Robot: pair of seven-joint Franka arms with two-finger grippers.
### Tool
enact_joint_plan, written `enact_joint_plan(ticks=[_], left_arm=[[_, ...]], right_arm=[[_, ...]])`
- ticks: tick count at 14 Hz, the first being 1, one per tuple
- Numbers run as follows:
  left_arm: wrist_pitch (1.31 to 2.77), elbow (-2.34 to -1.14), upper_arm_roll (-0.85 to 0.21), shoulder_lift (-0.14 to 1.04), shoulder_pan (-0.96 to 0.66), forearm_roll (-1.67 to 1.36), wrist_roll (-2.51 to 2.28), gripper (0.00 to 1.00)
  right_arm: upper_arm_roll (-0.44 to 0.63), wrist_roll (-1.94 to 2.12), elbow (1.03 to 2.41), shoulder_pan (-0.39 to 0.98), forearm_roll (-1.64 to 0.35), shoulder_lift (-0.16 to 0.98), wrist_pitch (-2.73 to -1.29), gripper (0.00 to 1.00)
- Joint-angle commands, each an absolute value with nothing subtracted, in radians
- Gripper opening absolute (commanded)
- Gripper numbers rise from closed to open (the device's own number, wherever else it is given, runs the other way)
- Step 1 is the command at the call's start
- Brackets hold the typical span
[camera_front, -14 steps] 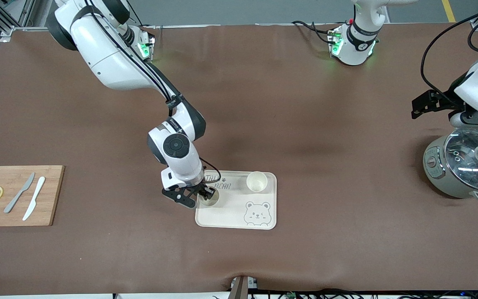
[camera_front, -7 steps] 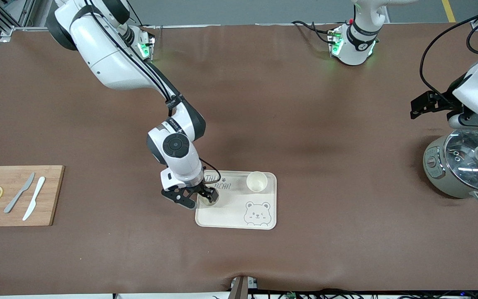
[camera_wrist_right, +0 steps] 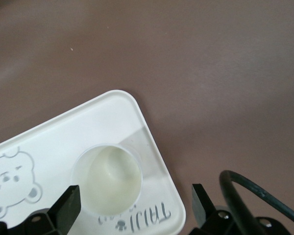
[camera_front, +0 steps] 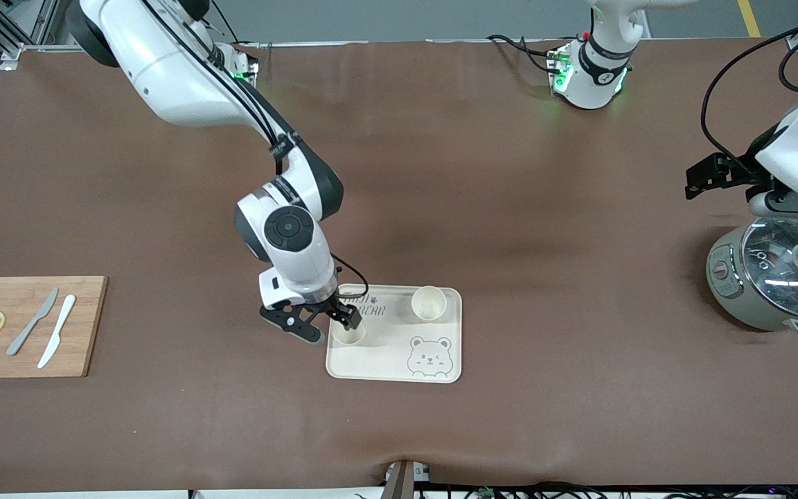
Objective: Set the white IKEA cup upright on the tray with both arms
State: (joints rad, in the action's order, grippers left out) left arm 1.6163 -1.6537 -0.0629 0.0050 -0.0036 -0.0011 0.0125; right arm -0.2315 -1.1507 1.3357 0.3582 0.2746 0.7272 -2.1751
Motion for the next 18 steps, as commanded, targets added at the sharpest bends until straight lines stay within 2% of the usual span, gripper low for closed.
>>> enact_joint_plan(ticks=[1,7,10,15,16,18], left_arm=[[1.617,-1.652,-0.055,0.003,-0.009,-0.012,0.026,1.0],[1.649,-1.649,-0.055,0.011,-0.011,-0.012,0.021,1.0],[1.658,-1.649,-0.055,0.017,-0.012,-0.012,0.021,1.0],[1.667,-1.646,-0.055,0.029,-0.011,-0.014,0.008,1.0],[1.667,-1.646,-0.055,0.029,-0.009,-0.014,0.009,1.0],[1.669,-1.644,-0.055,0.031,-0.014,-0.008,0.014,1.0]], right_arm=[[-0.233,-1.048,1.356,0.342,0.158,0.588,-2.03,1.0],[-0.233,-0.607,1.356,0.096,0.008,0.324,-1.593,1.0],[-0.232,-0.395,1.361,-0.043,-0.005,0.243,-1.476,1.0],[-0.222,-0.141,1.426,-0.21,0.002,0.154,-1.477,1.0],[-0.222,-0.124,1.454,-0.228,0.005,0.135,-1.502,1.0],[-0.222,-0.123,1.611,-0.244,0.005,0.053,-1.65,1.0]])
